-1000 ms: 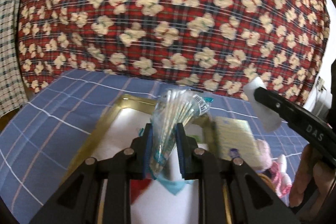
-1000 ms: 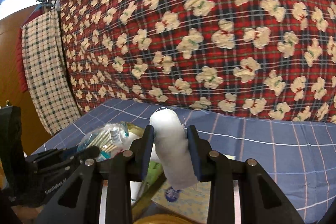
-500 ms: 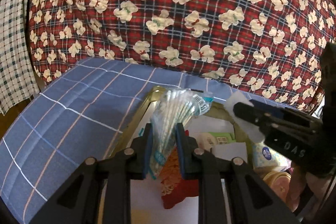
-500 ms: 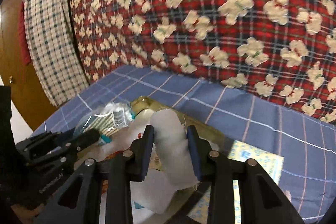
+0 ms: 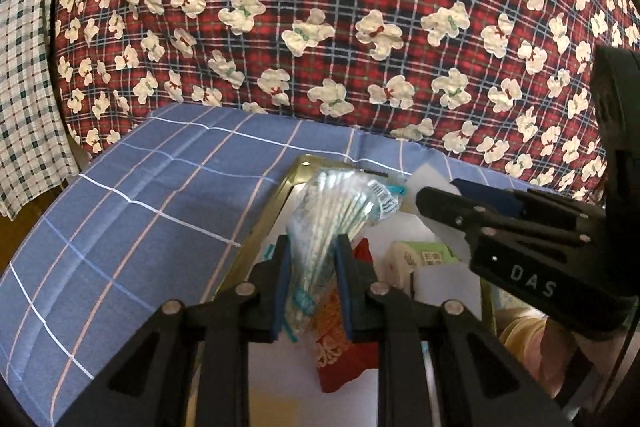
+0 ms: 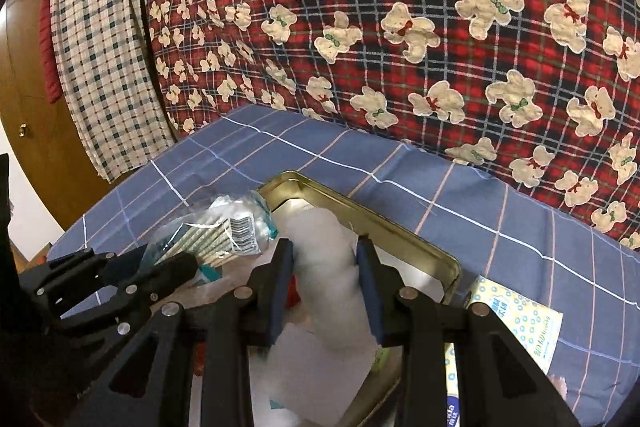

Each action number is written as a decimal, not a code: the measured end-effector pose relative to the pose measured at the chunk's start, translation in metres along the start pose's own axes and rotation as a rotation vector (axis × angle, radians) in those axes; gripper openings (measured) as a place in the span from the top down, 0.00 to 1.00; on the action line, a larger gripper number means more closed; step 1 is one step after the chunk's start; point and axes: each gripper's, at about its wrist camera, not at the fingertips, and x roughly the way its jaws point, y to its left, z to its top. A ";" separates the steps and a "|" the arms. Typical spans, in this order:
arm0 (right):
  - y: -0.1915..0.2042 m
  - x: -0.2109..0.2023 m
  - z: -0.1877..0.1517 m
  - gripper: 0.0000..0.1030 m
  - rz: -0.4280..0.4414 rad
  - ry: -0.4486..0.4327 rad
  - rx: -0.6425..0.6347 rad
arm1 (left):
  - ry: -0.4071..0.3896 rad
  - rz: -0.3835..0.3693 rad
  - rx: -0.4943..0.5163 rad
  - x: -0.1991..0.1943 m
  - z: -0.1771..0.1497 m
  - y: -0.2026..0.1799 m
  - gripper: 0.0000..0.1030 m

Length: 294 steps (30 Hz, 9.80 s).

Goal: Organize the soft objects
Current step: 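Carry the bag in the left gripper while the right gripper carries the white cloth over the tray, then open both grippers to drop the bag and white cloth into the tray, then grasp the pink-trimmed white towel with the right gripper while the left gripper grasps the pink puff, then lift the pink puff with the left gripper while the right gripper lifts the towel, then carry the pink puff in the left gripper while the right gripper carries the towel over the tray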

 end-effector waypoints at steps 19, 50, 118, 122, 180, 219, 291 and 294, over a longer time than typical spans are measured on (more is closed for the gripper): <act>-0.036 -0.080 -0.037 0.37 -0.051 -0.111 0.105 | -0.097 -0.042 0.003 -0.043 -0.016 -0.027 0.24; -0.156 -0.132 -0.191 0.62 -0.335 0.044 0.395 | -0.038 -0.204 0.393 -0.040 -0.041 -0.199 0.07; -0.210 -0.165 -0.186 0.60 -0.419 -0.186 0.471 | 0.028 -0.440 0.469 -0.011 -0.046 -0.270 0.85; -0.206 -0.167 -0.185 0.60 -0.432 -0.205 0.458 | 0.012 -0.477 0.449 -0.013 -0.048 -0.266 0.85; -0.187 -0.142 -0.162 0.60 -0.413 -0.211 0.382 | -0.012 -0.526 0.289 -0.015 -0.034 -0.213 0.85; -0.136 -0.140 -0.110 0.60 -0.308 -0.258 0.237 | -0.112 -0.338 0.196 -0.014 -0.027 -0.177 0.85; -0.009 -0.131 -0.046 0.60 -0.029 -0.308 0.029 | -0.169 -0.104 0.080 -0.074 -0.004 -0.020 0.85; 0.005 -0.124 -0.047 0.60 -0.006 -0.294 0.008 | -0.156 -0.084 0.073 -0.073 -0.008 -0.011 0.85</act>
